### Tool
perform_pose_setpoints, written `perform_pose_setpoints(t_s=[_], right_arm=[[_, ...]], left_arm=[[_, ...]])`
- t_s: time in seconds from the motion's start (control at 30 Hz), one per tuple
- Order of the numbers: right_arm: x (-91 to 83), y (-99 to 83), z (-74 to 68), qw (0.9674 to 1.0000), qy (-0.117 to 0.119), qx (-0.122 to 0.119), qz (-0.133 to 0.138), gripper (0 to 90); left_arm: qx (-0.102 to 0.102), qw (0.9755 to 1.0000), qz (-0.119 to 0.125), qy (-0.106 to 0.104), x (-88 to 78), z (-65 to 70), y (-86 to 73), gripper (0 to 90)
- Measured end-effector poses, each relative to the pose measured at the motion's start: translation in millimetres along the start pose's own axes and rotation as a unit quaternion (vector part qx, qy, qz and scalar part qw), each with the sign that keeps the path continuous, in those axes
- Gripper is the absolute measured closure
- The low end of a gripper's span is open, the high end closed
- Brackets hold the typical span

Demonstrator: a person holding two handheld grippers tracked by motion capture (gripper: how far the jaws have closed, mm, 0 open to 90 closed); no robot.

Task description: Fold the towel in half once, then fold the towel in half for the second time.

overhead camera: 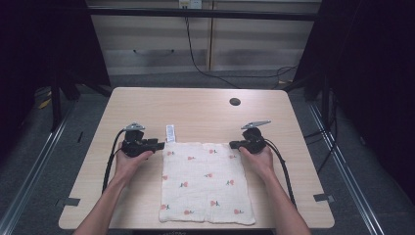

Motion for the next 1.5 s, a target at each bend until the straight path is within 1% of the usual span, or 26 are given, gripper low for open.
perform_pose_setpoints(t_s=[0.07,0.1,0.13,0.23,0.33,0.4,0.43,0.5,0.53,0.57,0.6,0.67,0.7,0.73,0.77,0.83,0.87,0.9,0.93,1.03,1.07,1.13,1.23,1.3,1.37,1.5], right_arm=[[0.1,0.6,-0.3,1.0,0.002,-0.002,0.002,87.1],[-0.1,1.0,0.1,1.0,0.003,-0.001,0.004,87.1],[-0.3,1.1,2.0,1.0,0.002,0.002,0.005,87.2],[-0.5,0.9,2.5,1.0,0.004,0.003,0.005,87.1],[-0.9,0.8,2.5,1.0,0.003,-0.001,0.004,87.1],[-0.8,0.8,2.5,1.0,0.003,0.001,0.004,87.1],[-0.4,0.8,2.3,1.0,0.005,0.002,0.005,87.1],[0.5,0.2,1.8,1.0,0.005,0.002,0.005,87.1],[1.0,-0.2,1.1,1.0,0.005,0.002,0.004,87.1],[1.0,-0.2,1.1,1.0,0.005,0.002,0.004,87.1],[1.1,-0.2,1.0,1.0,0.005,0.002,0.004,87.1],[1.1,-0.1,1.3,1.0,0.005,0.003,0.004,87.1],[0.9,0.0,1.4,1.0,0.006,0.002,0.005,87.1],[0.4,0.1,1.2,1.0,0.006,0.003,0.004,87.1],[0.1,0.2,0.8,1.0,0.005,0.003,0.005,87.1],[-1.5,0.9,-0.1,1.0,0.007,0.002,0.006,87.1],[-1.5,0.9,-0.1,1.0,0.007,0.002,0.006,87.1],[-2.3,1.5,0.0,0.9999,0.007,0.001,0.008,87.1],[-2.3,1.5,0.0,0.9999,0.007,0.001,0.008,87.1],[-2.8,1.8,1.2,0.9999,0.01,0.002,0.01,87.1],[-3.0,2.1,1.8,0.9999,0.01,0.002,0.01,87.1],[-3.7,3.0,3.2,0.9999,0.011,0.005,0.011,87.1],[-6.2,5.1,5.7,0.9997,0.014,0.008,0.015,87.2],[-8.7,5.7,6.6,0.9998,0.014,0.006,0.016,87.2],[-11.9,6.9,6.6,0.9997,0.014,0.003,0.017,87.2],[-22.7,14.2,4.7,0.9995,0.015,-0.001,0.027,87.2]], left_arm=[[0.008,0.9999,-0.008,0.0,5.5,-1.6,2.8,58.5],[0.008,0.9999,-0.011,0.003,7.6,-3.2,3.3,59.8],[0.005,0.9998,-0.017,0.003,9.4,-4.4,2.7,63.8],[0.011,0.9993,-0.036,0.004,14.3,-7.0,-1.3,65.3],[0.009,0.9994,-0.033,0.001,16.2,-5.9,-1.0,65.4],[0.019,0.9988,-0.044,0.008,17.6,-6.4,-2.5,65.8],[0.02,0.9987,-0.046,0.008,19.3,-5.8,-3.5,65.9],[0.026,0.998,-0.054,0.017,20.9,-7.0,-6.0,67.6],[0.027,0.9981,-0.053,0.017,21.0,-6.4,-6.8,72.6],[0.03,0.998,-0.052,0.022,20.9,-6.7,-7.1,72.6],[0.031,0.9981,-0.048,0.025,21.6,-6.1,-7.4,75.8],[0.037,0.9978,-0.051,0.023,22.8,-4.0,-8.1,83.7],[0.04,0.9976,-0.051,0.026,23.7,-3.3,-7.9,85.1],[0.035,0.9978,-0.05,0.024,24.6,-2.4,-7.6,86.2],[0.03,0.998,-0.049,0.025,24.8,-2.3,-7.4,86.6],[0.021,0.9986,-0.047,0.015,24.9,-2.0,-7.4,87.0],[0.018,0.9987,-0.045,0.015,24.2,-2.3,-7.2,87.0],[0.02,0.9986,-0.048,0.011,23.3,-2.3,-7.2,86.9],[0.016,0.9989,-0.045,0.004,23.4,-0.7,-6.9,86.9],[0.02,0.999,-0.039,-0.009,22.2,2.6,-6.3,86.8],[0.022,0.999,-0.037,-0.009,22.1,3.0,-5.7,86.8],[0.02,0.9993,-0.028,-0.012,21.3,4.1,-3.0,86.8],[0.021,0.9995,-0.019,-0.01,15.6,2.8,1.6,86.8],[0.015,0.9998,-0.005,-0.011,11.2,2.6,5.8,86.9],[0.013,0.9998,0.005,-0.015,6.7,3.7,10.1,86.9],[0.024,0.9993,0.021,-0.02,-0.1,10.5,19.0,86.9]])
Point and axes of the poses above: each handheld gripper's, and its own axes: x roughly forward along the jaws, y roughly out of its top, z roughly to its right, the point moved 7 cm from there along x, roughly forward along the jaws, and after that the axes turned 11 degrees about -y, right-handed, at the moved point
